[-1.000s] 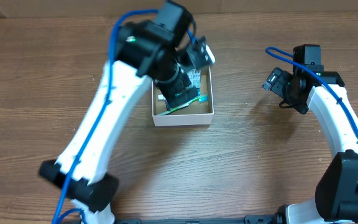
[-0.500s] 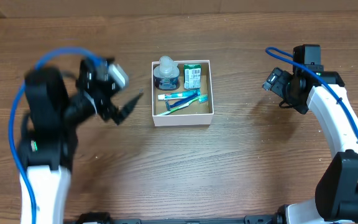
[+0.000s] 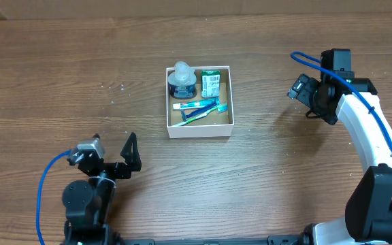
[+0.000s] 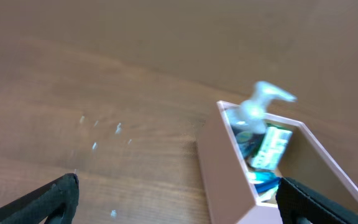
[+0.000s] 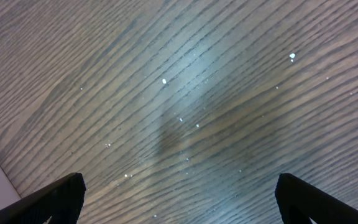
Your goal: Pack container
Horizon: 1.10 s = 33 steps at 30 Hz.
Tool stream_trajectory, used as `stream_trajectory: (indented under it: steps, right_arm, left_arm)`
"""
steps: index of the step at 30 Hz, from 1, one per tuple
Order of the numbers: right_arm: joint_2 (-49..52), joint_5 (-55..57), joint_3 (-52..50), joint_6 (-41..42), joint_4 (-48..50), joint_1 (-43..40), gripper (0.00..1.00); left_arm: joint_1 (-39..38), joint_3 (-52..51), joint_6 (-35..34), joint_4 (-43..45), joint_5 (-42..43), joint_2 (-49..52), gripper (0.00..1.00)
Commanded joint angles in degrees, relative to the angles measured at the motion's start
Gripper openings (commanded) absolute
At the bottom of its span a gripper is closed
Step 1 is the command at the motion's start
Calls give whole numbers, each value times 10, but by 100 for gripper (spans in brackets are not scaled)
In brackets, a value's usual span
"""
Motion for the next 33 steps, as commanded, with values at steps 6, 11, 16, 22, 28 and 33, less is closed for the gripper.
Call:
stream_trajectory:
  steps: [6, 11, 16, 22, 28, 33]
  right_arm:
    - [3, 5, 12, 1, 2, 0, 100]
    - [3, 6, 12, 1, 2, 0, 100]
    - [3, 6, 12, 1, 2, 0, 100]
    - [3, 5, 12, 1, 2, 0, 100]
    - [3, 5, 12, 1, 2, 0, 100]
    - [3, 5, 12, 1, 2, 0, 100]
  left_arm:
    - [3, -82, -85, 0, -93, -83, 100]
    - [3, -82, 5, -44, -149, -127, 100]
    - [20, -82, 128, -46, -138, -139, 100]
    - [35, -82, 129, -45, -122, -188, 100]
    - [35, -82, 129, -45, -122, -186, 100]
    - [35, -82, 129, -45, -122, -186, 100]
